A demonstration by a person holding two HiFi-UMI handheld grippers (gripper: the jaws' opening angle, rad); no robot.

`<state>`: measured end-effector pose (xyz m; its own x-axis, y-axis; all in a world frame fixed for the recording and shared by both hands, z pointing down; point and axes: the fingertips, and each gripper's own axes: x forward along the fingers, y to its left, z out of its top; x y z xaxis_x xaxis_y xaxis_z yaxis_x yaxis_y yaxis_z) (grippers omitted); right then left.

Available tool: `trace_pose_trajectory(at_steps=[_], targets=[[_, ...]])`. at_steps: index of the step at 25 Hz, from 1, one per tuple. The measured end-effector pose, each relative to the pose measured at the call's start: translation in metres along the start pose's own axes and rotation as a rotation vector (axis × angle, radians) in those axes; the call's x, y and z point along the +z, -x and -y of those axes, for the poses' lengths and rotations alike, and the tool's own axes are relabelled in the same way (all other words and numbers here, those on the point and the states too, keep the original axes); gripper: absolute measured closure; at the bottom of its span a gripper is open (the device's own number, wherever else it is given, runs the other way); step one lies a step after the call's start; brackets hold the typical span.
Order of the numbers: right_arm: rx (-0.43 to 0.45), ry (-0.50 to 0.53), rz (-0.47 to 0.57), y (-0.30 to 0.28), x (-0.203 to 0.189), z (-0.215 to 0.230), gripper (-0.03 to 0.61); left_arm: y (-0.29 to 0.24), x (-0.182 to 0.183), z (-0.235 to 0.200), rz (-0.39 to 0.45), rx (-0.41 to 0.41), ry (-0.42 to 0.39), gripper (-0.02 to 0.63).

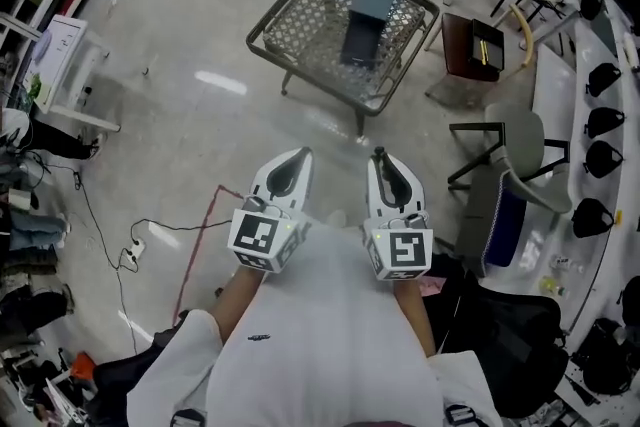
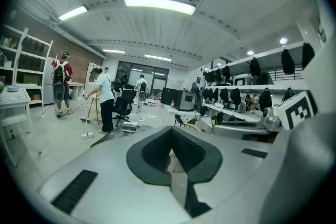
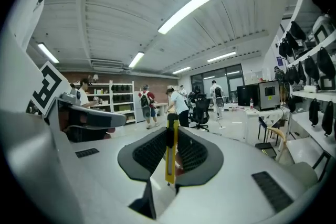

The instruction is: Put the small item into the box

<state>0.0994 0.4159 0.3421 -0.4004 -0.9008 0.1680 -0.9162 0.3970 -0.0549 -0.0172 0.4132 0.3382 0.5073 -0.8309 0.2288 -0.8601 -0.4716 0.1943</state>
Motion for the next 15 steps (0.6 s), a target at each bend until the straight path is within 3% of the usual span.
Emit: trace_pose_trajectory(at_steps=[8, 15], targets=[[0.000, -0.005, 0.006, -0.033, 0.004, 0.010, 0.525, -0.025, 0.007, -0.020, 0.003, -0.005, 0.019, 0.612], [-0.034, -0.005, -0.012, -0.095, 0.013, 0.036, 0.525, -0.085, 0.016, -0.059, -0.026, -0.044, 0.034, 0.612]])
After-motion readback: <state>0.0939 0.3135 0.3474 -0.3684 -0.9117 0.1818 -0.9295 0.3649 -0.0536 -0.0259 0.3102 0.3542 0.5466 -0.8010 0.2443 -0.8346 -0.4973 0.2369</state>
